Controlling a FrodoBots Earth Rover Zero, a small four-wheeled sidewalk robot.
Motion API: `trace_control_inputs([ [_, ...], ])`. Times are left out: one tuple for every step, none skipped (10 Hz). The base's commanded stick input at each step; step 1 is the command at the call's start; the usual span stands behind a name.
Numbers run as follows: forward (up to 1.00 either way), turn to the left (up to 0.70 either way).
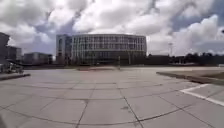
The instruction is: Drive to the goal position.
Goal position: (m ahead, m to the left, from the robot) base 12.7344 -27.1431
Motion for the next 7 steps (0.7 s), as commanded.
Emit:
trace_control_inputs([
  [1.0,-0.07],
  [1.0,-0.15],
  [1.0,-0.13],
  [1.0,-0.1],
  [1.0,-0.13],
  [1.0,-0.1],
  [1.0,-0.21],
])
